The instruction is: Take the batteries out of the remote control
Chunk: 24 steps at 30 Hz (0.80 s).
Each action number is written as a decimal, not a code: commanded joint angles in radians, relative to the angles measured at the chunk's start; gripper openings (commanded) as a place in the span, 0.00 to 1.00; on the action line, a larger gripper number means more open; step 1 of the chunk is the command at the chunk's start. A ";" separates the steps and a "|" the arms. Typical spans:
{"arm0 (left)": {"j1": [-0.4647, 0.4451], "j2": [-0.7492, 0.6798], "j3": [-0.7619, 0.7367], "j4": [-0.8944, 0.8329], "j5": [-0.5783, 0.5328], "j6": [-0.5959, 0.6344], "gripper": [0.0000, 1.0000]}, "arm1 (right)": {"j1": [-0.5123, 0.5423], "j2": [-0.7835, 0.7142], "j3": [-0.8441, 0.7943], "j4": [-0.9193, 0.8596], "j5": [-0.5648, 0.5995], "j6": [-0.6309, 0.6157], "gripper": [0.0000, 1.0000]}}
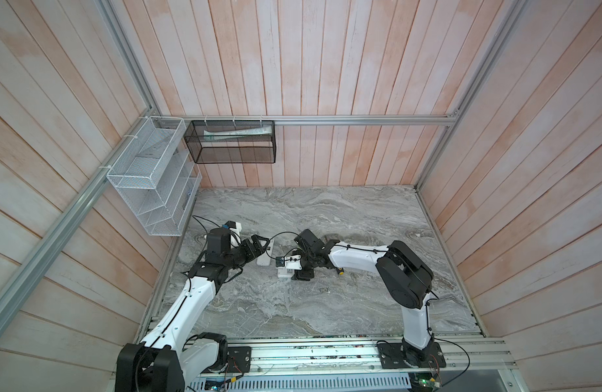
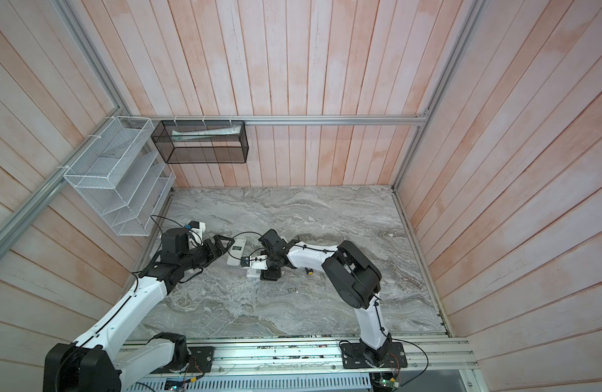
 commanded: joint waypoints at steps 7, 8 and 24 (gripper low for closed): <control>0.002 0.007 -0.003 0.000 0.016 0.016 0.94 | -0.006 -0.072 -0.208 0.016 0.165 0.052 0.70; 0.003 0.007 -0.003 0.001 0.018 0.015 0.93 | -0.009 -0.076 -0.215 0.016 0.165 0.059 0.70; 0.003 0.005 -0.020 0.031 0.044 0.000 0.94 | -0.089 -0.140 -0.255 0.023 0.157 0.105 0.70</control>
